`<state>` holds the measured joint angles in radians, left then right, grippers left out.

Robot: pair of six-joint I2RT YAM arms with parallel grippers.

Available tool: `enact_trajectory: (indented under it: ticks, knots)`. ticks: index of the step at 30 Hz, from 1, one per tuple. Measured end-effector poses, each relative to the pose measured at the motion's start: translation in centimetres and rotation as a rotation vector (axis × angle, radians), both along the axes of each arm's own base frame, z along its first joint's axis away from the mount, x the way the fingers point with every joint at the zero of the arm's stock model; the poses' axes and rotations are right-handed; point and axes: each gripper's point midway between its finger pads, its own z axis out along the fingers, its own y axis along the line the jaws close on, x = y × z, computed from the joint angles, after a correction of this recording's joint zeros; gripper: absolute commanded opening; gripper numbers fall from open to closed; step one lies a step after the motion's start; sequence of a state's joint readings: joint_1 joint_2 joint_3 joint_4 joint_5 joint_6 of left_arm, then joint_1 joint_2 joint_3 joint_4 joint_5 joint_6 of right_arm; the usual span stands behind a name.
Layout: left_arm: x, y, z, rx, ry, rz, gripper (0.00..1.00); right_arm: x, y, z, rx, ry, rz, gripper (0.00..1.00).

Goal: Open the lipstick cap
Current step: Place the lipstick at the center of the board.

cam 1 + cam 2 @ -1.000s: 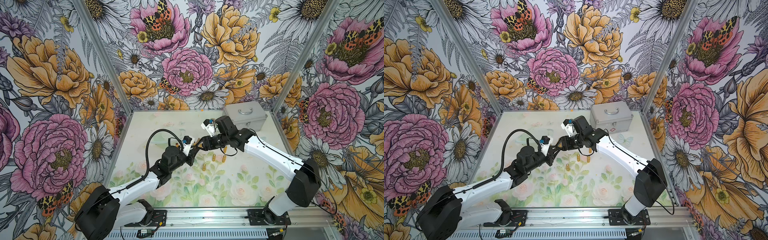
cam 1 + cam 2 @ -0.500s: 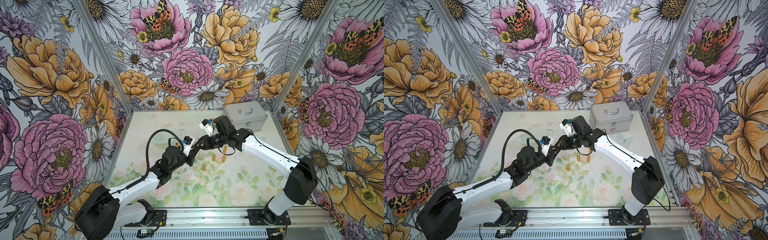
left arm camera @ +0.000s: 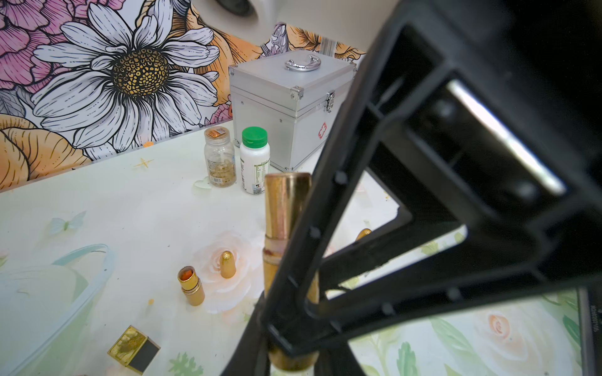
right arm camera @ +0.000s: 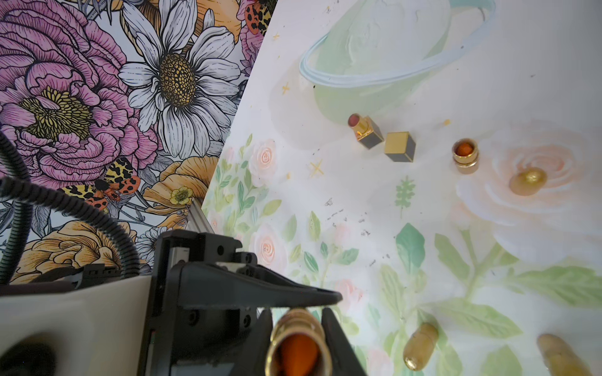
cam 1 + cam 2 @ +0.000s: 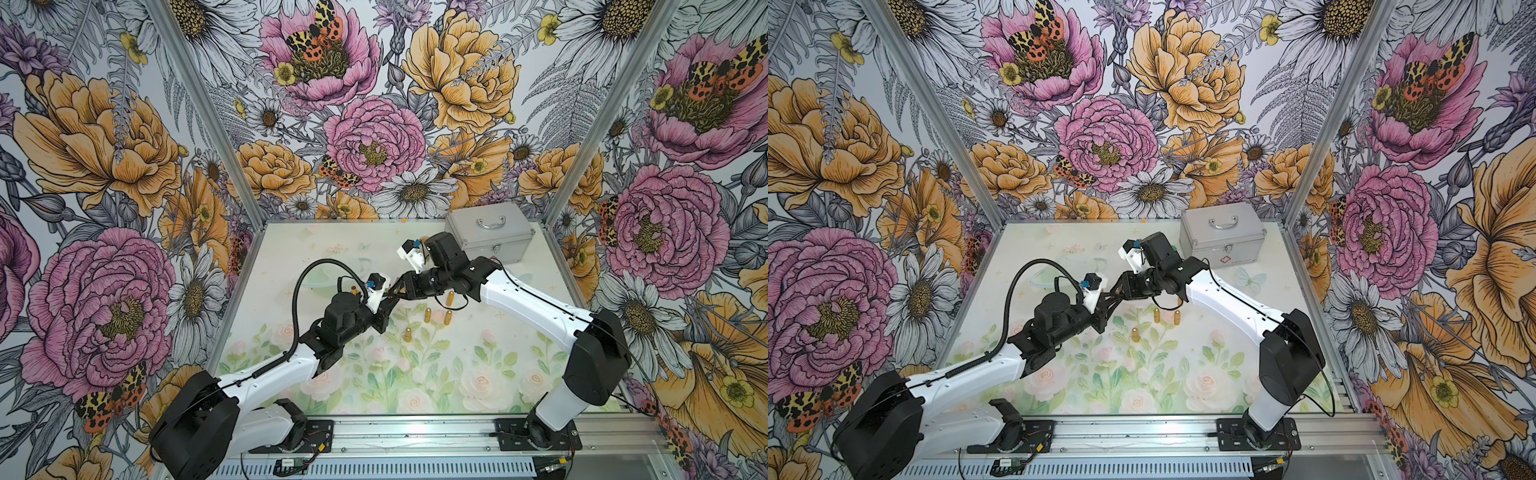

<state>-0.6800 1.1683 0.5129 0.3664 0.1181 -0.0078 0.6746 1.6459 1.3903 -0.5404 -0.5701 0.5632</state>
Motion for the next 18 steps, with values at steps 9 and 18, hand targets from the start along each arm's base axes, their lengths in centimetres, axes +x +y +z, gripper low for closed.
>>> enact_trajectory:
  ticks: [9,18]
  knots:
    - [0.0,0.0,0.1,0.0,0.0,0.0,0.0,0.3,-0.3,0.0,-0.001,-0.003,-0.008,0.2]
    - [0.2,0.2,0.1,0.005,-0.006,0.015,0.72,1.8,-1.2,-0.3,-0.04,-0.041,-0.07,0.21]
